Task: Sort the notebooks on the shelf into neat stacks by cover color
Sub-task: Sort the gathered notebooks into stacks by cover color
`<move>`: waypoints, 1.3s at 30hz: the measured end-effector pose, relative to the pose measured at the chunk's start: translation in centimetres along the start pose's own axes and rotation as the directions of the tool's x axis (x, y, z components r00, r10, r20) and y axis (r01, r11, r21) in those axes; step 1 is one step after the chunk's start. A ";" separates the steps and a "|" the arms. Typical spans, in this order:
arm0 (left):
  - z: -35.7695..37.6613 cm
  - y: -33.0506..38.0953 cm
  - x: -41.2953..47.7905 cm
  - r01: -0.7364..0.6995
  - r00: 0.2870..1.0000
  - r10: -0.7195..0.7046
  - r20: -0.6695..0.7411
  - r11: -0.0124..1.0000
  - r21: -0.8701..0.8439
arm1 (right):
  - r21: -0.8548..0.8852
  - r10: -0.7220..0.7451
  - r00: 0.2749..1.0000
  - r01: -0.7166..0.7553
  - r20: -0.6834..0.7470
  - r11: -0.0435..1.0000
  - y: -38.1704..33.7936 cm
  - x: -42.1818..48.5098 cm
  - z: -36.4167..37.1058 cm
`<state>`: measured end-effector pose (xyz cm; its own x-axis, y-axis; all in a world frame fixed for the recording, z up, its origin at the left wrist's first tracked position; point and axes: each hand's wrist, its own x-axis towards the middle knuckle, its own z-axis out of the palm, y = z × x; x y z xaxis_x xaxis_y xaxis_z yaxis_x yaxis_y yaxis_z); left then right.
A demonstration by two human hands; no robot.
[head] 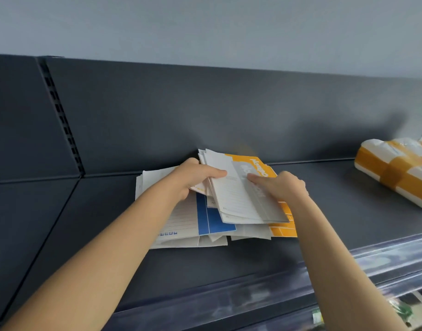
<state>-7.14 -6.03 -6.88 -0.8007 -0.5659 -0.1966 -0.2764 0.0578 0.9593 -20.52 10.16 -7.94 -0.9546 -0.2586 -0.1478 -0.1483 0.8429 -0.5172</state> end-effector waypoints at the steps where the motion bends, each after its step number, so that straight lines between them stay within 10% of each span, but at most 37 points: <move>1: 0.1 -0.2 0.2 -0.012 1.000 0.012 -0.008 1.000 0.001 | 0.000 -0.010 1.000 0.010 0.008 1.000 -0.1 -0.1 0.2; 23: 3.1 -1.1 -0.9 -0.171 0.982 0.166 0.086 0.984 0.059 | 0.373 0.028 0.993 -0.070 0.117 0.925 1.0 0.7 -2.6; 32: 3.2 -1.1 -1.3 -0.182 0.982 0.179 0.054 0.982 0.057 | 0.061 -0.072 0.993 0.078 -0.091 0.995 0.9 0.5 -0.4; 39: 3.0 -1.4 -1.2 -0.163 0.986 0.162 0.029 0.986 0.042 | 0.419 -0.039 0.998 0.015 0.048 0.908 1.4 0.3 -2.5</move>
<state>-7.40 -2.98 -8.56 -0.8501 -0.5248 -0.0448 -0.1643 0.1834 0.9692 -21.70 12.41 -6.55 -0.9345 -0.3139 -0.1680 -0.0408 0.5632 -0.8253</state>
